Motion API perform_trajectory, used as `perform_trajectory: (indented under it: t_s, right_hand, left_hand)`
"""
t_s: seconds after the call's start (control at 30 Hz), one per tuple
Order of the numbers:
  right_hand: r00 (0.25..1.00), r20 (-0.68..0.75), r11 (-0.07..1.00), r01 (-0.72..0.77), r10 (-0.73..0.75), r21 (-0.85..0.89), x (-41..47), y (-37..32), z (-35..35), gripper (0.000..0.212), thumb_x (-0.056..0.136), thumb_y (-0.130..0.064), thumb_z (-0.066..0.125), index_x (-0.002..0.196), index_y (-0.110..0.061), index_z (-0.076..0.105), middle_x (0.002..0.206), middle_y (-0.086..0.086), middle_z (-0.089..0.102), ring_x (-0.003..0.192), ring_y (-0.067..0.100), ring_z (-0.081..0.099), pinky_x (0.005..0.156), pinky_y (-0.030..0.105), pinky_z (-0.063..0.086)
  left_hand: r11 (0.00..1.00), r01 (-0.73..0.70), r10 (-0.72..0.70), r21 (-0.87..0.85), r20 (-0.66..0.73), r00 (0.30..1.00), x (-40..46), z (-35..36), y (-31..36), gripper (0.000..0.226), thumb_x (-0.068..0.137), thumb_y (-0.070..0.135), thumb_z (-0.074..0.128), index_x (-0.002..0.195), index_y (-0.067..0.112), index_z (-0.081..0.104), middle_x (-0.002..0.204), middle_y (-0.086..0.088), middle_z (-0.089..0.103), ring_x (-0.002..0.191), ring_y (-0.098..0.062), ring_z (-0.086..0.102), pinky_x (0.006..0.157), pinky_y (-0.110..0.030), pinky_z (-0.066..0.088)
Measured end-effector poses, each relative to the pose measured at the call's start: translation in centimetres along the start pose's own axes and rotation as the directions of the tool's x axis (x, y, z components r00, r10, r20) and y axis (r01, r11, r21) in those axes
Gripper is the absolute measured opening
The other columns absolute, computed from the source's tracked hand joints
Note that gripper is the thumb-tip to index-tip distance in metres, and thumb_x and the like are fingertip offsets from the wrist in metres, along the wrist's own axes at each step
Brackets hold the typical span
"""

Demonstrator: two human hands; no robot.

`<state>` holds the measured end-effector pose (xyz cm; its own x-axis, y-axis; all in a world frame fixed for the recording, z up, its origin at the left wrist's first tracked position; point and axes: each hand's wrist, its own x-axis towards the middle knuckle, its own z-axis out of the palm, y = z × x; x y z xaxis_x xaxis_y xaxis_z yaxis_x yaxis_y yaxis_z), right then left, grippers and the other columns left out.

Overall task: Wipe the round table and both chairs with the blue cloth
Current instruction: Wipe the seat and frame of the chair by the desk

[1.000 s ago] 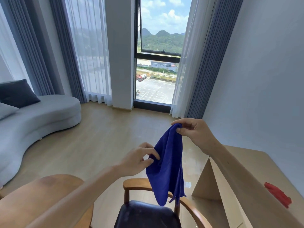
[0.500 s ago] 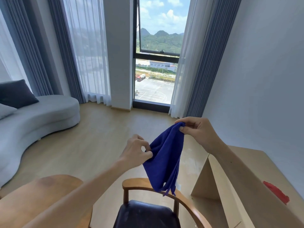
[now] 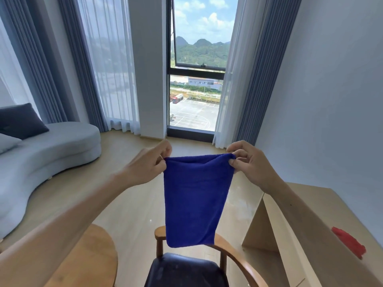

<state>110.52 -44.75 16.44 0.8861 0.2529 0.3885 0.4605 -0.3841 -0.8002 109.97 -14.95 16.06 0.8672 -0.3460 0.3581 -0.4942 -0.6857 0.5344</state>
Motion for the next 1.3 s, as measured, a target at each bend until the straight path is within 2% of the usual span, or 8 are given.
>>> perform_trajectory:
  t_s: [0.1,0.33,0.53,0.63,0.73,1.03,1.2,1.3]
  right_hand:
    - [0.999,0.026,1.0,0.023,-0.024,0.015,0.2,-0.2,0.0,0.024,0.093,0.0,0.054,0.098,-0.024,0.055,0.089,0.0,0.068,0.083,0.016,0.068,0.067,0.026,0.058]
    - [0.996,0.053,0.997,0.074,-0.073,-0.015,0.0,-0.3,-0.1,0.035,0.097,0.001,0.047,0.102,-0.03,0.062,0.1,-0.009,0.066,0.09,0.012,0.064,0.071,0.022,0.056]
    - [0.995,0.045,0.995,0.093,-0.091,-0.045,0.0,-0.5,0.1,0.044,0.097,0.005,0.044,0.101,-0.032,0.067,0.099,-0.009,0.065,0.094,0.007,0.061,0.075,0.019,0.054]
    - [0.995,0.022,0.99,0.101,-0.099,-0.102,0.1,-0.6,0.3,0.04,0.097,0.003,0.046,0.097,-0.031,0.066,0.096,-0.012,0.065,0.093,0.003,0.06,0.078,0.016,0.052]
    - [0.996,0.005,0.989,0.092,-0.092,-0.119,0.3,-0.7,0.3,0.036,0.095,0.005,0.049,0.096,-0.027,0.065,0.094,-0.013,0.066,0.092,0.0,0.061,0.08,0.013,0.05]
    - [0.998,0.044,0.983,0.044,-0.037,-0.178,0.2,-0.8,-1.4,0.017,0.09,-0.002,0.061,0.096,-0.018,0.064,0.087,-0.006,0.067,0.08,0.01,0.066,0.071,0.014,0.054]
    - [0.998,0.031,0.974,0.052,-0.046,-0.22,0.3,-0.4,-0.9,0.017,0.094,-0.001,0.054,0.097,-0.017,0.06,0.083,-0.006,0.067,0.073,0.009,0.066,0.067,0.013,0.053]
    - [0.998,0.039,0.975,0.049,-0.041,-0.218,0.5,-0.2,-0.8,0.021,0.095,0.001,0.052,0.094,-0.02,0.058,0.081,-0.007,0.067,0.071,0.007,0.068,0.066,0.014,0.054]
  left_hand:
    - [0.984,-0.143,0.142,0.105,0.016,0.99,-0.2,0.3,-0.1,0.033,0.088,-0.014,0.036,0.09,0.014,0.052,0.085,0.001,0.051,0.067,-0.012,0.048,0.061,-0.023,0.046]
    - [0.985,-0.152,0.152,0.085,0.006,0.988,-0.4,0.6,0.1,0.04,0.091,-0.016,0.03,0.107,0.007,0.058,0.099,-0.009,0.05,0.071,-0.012,0.052,0.064,-0.013,0.047]
    - [0.999,-0.004,0.004,-0.036,-0.003,1.0,-0.3,1.0,0.7,0.035,0.088,-0.011,0.036,0.099,0.017,0.054,0.1,-0.004,0.054,0.073,-0.015,0.057,0.063,-0.014,0.048]
    - [0.999,0.039,-0.04,-0.035,-0.013,0.999,-0.4,1.4,0.8,0.021,0.086,0.002,0.056,0.094,0.021,0.054,0.094,0.005,0.058,0.078,-0.015,0.059,0.067,-0.024,0.054]
    - [0.999,0.03,-0.03,0.014,-0.002,1.0,-0.4,1.7,0.8,0.021,0.083,0.02,0.073,0.088,0.023,0.052,0.086,0.014,0.057,0.076,-0.009,0.057,0.062,-0.018,0.051]
    - [0.999,-0.035,0.035,0.004,-0.028,0.999,0.4,-0.5,1.3,0.03,0.087,0.009,0.067,0.069,0.021,0.046,0.072,0.002,0.06,0.071,-0.02,0.062,0.065,-0.031,0.055]
    - [0.991,-0.123,0.124,0.057,-0.004,0.992,0.8,-1.3,1.7,0.026,0.087,0.008,0.067,0.072,0.018,0.047,0.072,0.006,0.058,0.072,-0.011,0.056,0.065,-0.016,0.05]
    - [0.99,-0.12,0.115,0.075,0.071,0.991,0.5,-1.7,1.5,0.02,0.088,0.011,0.066,0.078,0.021,0.052,0.08,0.008,0.061,0.077,-0.007,0.056,0.067,-0.017,0.05]
